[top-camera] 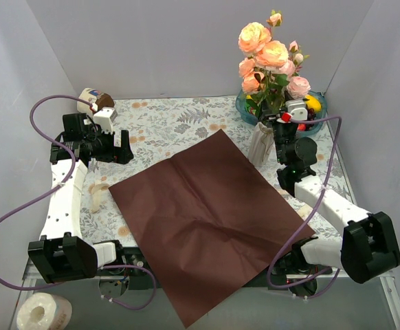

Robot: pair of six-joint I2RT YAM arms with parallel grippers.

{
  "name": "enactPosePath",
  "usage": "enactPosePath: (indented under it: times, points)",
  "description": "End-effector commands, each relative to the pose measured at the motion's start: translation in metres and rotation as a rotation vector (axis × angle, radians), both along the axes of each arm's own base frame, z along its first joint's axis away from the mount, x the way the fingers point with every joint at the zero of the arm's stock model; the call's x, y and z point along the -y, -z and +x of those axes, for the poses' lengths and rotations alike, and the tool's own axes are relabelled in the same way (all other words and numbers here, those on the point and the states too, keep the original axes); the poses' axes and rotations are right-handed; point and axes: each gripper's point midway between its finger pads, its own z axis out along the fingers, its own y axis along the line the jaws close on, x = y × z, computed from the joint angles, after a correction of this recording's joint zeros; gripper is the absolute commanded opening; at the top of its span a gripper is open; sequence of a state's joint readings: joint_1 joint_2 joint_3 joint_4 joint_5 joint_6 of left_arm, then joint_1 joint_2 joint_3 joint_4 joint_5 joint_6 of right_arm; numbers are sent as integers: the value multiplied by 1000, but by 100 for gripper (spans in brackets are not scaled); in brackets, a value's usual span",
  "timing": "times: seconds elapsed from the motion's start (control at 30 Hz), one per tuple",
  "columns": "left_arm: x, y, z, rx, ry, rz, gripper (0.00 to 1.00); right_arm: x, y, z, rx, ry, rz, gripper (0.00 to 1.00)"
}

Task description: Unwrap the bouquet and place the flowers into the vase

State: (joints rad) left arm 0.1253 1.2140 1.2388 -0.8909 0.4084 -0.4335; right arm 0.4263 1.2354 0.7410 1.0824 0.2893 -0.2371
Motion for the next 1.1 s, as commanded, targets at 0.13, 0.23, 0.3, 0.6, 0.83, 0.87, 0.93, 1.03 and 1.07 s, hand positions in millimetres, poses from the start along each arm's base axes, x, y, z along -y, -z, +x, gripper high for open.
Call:
enactPosePath:
  times: [0.13,0.23,0.3,0.6,0.83,0.87,0.93,1.03,1.07]
  points:
    - [3,-21,-3,59,21,-4,98,13,-48,-44,64,-44,36,77]
    - [4,-22,-3,60,21,-13,98,12,-36,-56,3,-87,18,77]
    - [5,-22,-2,60,22,-18,98,11,-26,-63,-29,-109,17,79]
    - [10,-29,-5,55,26,-45,98,44,41,-76,-258,21,51,81]
    - [10,-40,-13,63,28,-41,98,30,33,-87,-219,-89,107,75]
    - [11,-42,-13,67,29,-41,98,22,31,-87,-218,-129,106,68]
    - [11,-44,-14,67,28,-44,98,8,24,-87,-209,-211,148,51]
    - [12,-46,-15,66,27,-47,98,-19,16,-93,-181,-373,179,1]
    - [12,-46,-15,67,28,-46,98,-27,19,-94,-182,-417,174,1]
